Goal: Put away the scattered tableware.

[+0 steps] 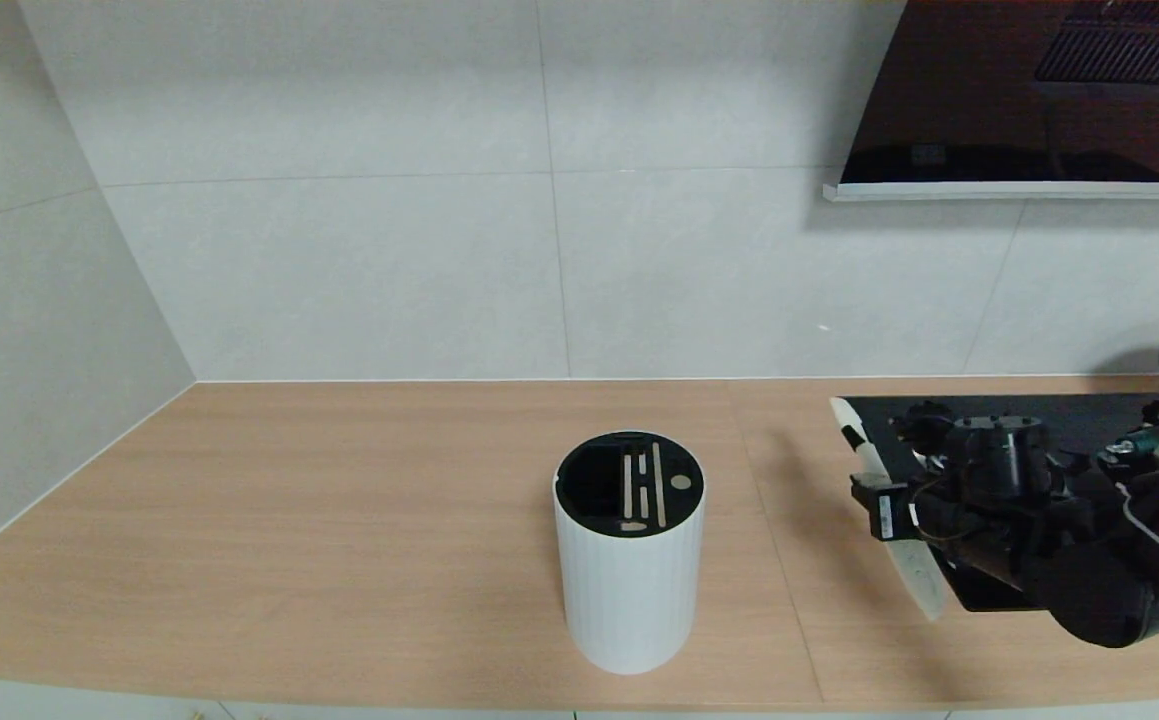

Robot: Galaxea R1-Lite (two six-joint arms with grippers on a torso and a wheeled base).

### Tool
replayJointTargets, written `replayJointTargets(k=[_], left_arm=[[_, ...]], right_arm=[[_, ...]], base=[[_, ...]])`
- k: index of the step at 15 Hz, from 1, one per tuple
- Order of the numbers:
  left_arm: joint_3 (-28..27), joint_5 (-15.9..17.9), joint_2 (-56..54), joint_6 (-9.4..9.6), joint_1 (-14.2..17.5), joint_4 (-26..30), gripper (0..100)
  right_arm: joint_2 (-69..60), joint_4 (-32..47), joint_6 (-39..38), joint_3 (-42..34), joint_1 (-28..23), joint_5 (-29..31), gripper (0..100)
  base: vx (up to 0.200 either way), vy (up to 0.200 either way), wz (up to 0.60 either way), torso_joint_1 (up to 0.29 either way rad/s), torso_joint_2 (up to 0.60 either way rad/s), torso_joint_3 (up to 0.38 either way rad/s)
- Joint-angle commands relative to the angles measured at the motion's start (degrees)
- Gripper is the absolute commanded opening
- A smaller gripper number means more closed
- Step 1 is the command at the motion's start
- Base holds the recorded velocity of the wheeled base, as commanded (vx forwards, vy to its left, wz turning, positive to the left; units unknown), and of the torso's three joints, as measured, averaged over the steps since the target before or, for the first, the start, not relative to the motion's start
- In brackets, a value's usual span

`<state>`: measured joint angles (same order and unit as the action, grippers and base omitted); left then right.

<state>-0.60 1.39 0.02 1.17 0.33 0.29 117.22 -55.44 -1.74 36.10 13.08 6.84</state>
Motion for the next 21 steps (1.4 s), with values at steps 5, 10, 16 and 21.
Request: replayJointTargets(k=[5,10,16,21], left_arm=[[-23.75,16.89,21.68,-0.03,-0.42,6.56,100],[-39.04,24.19,47.70,1.73,-3.67,3.93,100],[-38.43,20.41,73.63,-6.44,-18.79,-21.83,100],[-38.16,18.30,78.11,-26.39,-31.00,-32.99,100]], right_arm=[[-16.06,10.09,0.07,11.63,7.84,-0.07,0],[-19.23,13.96,-0.01,17.87,15.57,-0.07,0],[-24.59,13.96,-0.10,14.00,26.12,2.83,0],[-24.76,13.52,-1.07,12.68,34.38,5.99,0]], base=[[0.000,0.000,0.00,0.000,0.00,0.000],[0.000,0.000,0.00,0.000,0.00,0.000],[0.000,0.000,0.00,0.000,0.00,0.000],[0.000,0.000,0.00,0.000,0.00,0.000]])
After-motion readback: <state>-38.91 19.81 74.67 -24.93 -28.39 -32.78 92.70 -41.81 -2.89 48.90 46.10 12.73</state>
